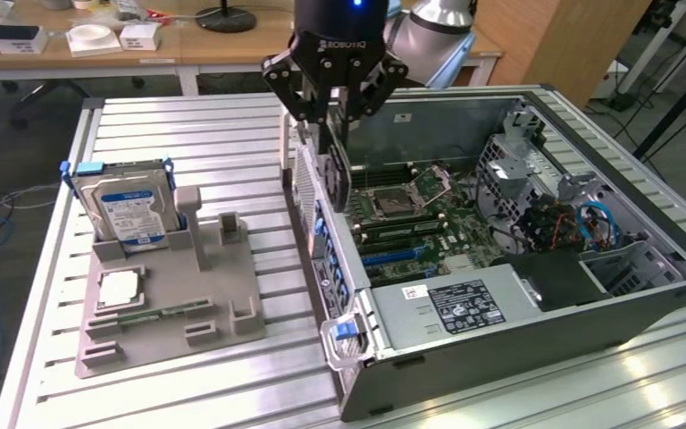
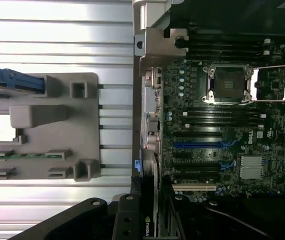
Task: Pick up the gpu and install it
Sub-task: 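Pick up the gpu and move the gpu toward the slot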
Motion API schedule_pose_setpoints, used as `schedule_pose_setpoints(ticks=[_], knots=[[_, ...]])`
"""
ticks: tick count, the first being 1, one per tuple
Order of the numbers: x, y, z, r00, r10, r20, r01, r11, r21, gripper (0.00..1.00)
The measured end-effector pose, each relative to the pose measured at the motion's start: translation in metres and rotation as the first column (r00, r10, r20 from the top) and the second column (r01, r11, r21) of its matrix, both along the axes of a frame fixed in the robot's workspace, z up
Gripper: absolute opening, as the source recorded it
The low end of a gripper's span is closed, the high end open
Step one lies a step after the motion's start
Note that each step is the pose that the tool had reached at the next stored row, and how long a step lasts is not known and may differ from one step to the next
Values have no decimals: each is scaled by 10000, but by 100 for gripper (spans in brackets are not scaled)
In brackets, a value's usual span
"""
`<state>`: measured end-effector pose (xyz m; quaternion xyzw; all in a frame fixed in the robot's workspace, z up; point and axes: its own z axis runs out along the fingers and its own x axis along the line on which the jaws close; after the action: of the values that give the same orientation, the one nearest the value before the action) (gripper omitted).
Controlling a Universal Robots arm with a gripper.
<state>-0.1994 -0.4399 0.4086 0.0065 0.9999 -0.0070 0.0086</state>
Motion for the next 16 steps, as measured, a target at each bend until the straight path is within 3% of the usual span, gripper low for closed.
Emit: schedule_pose_setpoints(ticks=[16], knots=[[310,0,0,10000,-1,-7,1,10000,0,26]])
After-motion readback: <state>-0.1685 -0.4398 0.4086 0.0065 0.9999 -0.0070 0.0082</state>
